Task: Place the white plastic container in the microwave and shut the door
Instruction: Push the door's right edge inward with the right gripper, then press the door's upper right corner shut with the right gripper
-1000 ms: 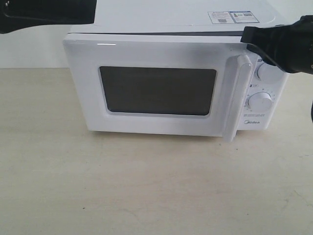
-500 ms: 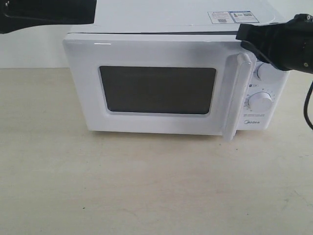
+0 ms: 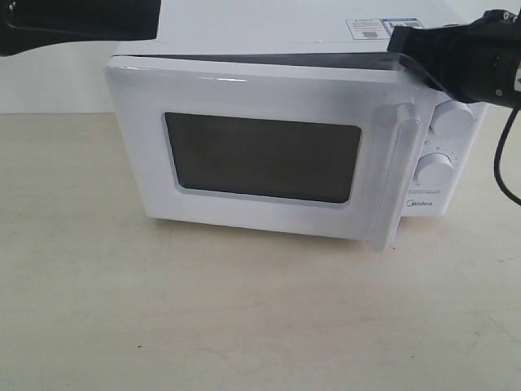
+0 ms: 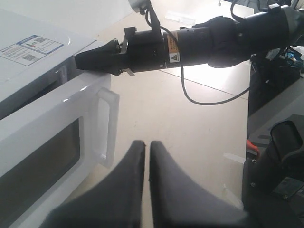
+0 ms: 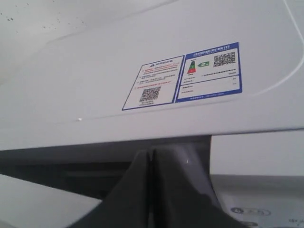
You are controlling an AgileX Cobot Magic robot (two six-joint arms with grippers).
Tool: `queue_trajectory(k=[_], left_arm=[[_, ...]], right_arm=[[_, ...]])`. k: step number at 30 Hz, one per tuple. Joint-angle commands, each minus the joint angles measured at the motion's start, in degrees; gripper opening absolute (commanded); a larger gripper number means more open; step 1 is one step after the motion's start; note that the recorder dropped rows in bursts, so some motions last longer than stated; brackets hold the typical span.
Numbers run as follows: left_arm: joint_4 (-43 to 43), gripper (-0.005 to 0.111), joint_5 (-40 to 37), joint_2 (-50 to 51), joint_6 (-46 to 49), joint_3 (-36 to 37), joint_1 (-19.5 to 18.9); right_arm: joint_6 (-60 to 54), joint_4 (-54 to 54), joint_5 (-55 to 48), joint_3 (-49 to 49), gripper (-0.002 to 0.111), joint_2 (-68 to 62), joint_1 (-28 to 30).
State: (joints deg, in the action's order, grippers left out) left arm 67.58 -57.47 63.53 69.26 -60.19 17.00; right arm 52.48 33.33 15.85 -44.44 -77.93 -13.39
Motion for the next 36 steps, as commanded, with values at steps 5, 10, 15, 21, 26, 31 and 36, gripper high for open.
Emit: queue_trajectory(k=[5,10,15,21,26,31,36], left_arm=[[0.4,0.004,0.5,-0.4,-0.2,-0.3,0.2],[0.4,0.004,0.5,-0.4,-0.2,-0.3,0.2],[0.4,0.004,0.1,-0.4,-0.2,-0.3,0.2],[0.4,0.004,0.1,-0.5,-0.2,-0.3,0.2],[0.7,0.004,0.1,-2.6,-0.9,-0.3,0.2],[0.5,0.004,0.1,-6.1,-0.9,-0.3,0.2],[0.3,0.004,0.1,-6.4,-2.6,-0.3,0.2]], right_arm=[[0.0,0.0,1.3,-0.2,0.000,2.8,0.2],[-0.2,2.5,-2.1,-0.2,0.000,10.6,-0.6],[-6.2,5.1,-14.0,-0.2,0.000,17.4,-7.4],[-5.3,4.8,-19.2,-0.2,0.000,16.9,-17.9],[-0.3,4.8,-21.7,-0.2,0.000,12.5,-19.0],[9.0,4.9,-19.6,-0.2,0.000,4.9,-19.1],[10.5,4.9,-17.9,-1.2,0.000,-0.4,-19.1]])
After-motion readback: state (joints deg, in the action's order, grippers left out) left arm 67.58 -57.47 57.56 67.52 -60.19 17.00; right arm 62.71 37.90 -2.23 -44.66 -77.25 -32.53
